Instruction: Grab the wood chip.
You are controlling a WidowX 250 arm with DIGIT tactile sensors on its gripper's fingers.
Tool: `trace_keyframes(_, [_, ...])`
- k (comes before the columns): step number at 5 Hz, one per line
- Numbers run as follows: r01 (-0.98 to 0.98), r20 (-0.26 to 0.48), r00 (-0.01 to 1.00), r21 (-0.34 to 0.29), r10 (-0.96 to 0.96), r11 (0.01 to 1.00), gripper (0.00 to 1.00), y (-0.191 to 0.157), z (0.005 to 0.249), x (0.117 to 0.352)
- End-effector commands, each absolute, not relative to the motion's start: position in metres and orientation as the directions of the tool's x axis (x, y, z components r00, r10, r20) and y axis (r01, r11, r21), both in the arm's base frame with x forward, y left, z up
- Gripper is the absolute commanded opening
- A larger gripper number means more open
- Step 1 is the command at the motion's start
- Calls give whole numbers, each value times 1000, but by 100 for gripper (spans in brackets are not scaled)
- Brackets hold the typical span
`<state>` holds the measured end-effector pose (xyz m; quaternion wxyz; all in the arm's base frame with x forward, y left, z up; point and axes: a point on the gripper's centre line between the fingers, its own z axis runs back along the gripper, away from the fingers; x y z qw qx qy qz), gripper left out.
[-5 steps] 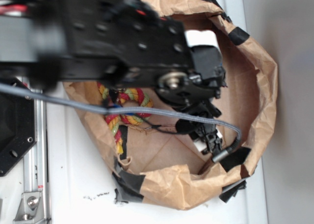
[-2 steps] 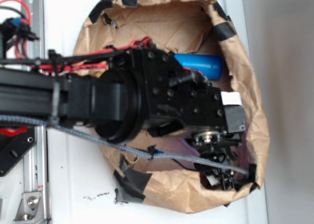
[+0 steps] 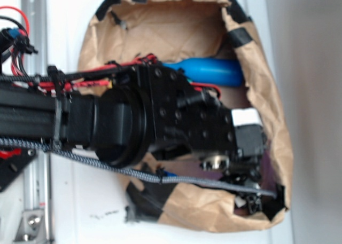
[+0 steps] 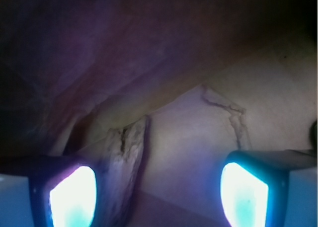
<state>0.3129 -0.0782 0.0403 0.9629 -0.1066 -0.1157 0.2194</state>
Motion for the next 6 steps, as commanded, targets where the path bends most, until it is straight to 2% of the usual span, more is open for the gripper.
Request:
trace_keyframes(1, [-296, 191, 922, -215, 338, 931, 100, -113, 27, 329])
trace_keyframes(2, [-309, 208, 913, -203, 350, 929, 85, -99, 46, 320])
trace_keyframes(3, [-347, 214, 895, -221, 392, 912, 0, -82, 69, 312])
trace_keyframes(4, [-413, 274, 832, -274, 482, 869, 100, -61, 103, 301])
trace_keyframes(5, [-474, 327, 767, -292, 553, 831, 100, -63, 110, 300])
trace_keyframes(6, [-492, 292, 778, -268, 557, 828, 100, -73, 101, 299])
